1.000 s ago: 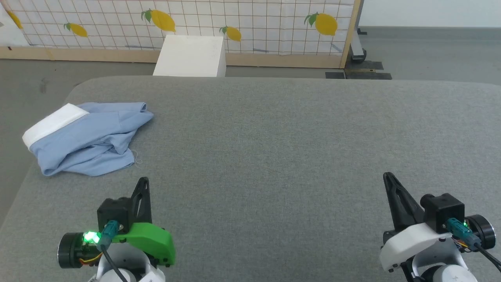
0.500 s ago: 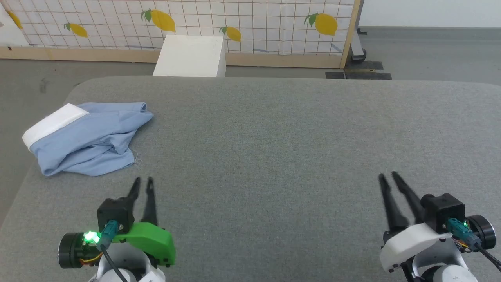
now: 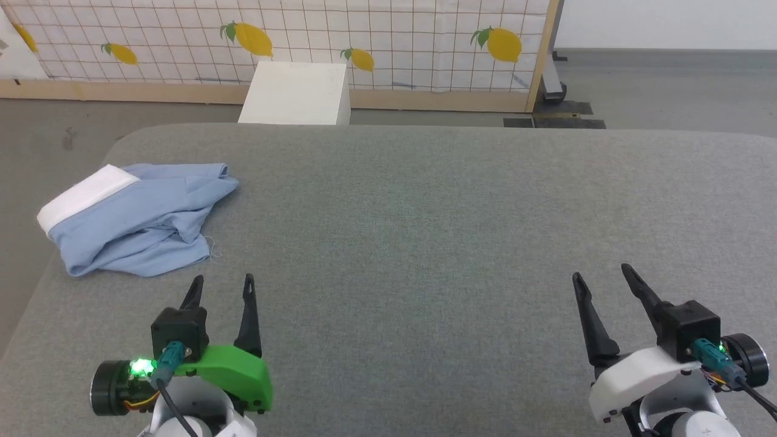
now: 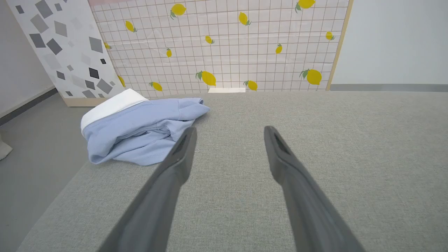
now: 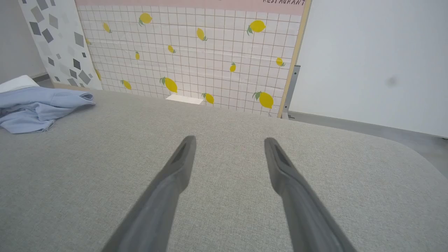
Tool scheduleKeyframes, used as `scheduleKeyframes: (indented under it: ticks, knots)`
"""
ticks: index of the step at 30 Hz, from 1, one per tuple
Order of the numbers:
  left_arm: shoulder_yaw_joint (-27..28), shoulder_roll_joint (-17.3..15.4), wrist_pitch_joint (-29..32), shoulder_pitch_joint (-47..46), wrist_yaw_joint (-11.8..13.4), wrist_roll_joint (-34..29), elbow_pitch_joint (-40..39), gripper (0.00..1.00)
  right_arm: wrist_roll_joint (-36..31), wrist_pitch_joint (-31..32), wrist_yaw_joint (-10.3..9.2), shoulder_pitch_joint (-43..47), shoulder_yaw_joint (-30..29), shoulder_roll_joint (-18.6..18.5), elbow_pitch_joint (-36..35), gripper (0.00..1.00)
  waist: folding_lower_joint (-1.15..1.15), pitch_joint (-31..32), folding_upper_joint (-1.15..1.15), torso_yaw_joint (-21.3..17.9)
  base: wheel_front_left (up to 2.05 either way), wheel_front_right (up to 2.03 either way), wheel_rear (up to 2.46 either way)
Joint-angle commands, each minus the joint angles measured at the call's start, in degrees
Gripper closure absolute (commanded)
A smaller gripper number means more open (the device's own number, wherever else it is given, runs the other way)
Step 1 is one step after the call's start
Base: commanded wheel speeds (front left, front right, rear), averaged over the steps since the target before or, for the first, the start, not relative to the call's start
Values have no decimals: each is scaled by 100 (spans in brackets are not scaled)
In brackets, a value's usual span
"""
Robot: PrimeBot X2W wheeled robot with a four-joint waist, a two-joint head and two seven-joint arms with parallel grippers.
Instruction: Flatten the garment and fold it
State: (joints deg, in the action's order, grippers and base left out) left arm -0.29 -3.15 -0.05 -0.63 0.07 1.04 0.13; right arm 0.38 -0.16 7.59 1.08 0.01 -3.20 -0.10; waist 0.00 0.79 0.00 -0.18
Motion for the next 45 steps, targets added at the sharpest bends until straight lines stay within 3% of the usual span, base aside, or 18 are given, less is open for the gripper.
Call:
scheduleKeyframes:
  ticks: [1,45]
  knots:
    - [-1,-2,27,91,20,-5,-21,0,-1,16,-1,28,14,-17,14,0,0,10,0,-3,0,0,0]
    - [-128,-87,92,256,110,53,-138,0,76,-45,-4,64,69,-67,-9,0,0,-10,0,-54,0,0,0]
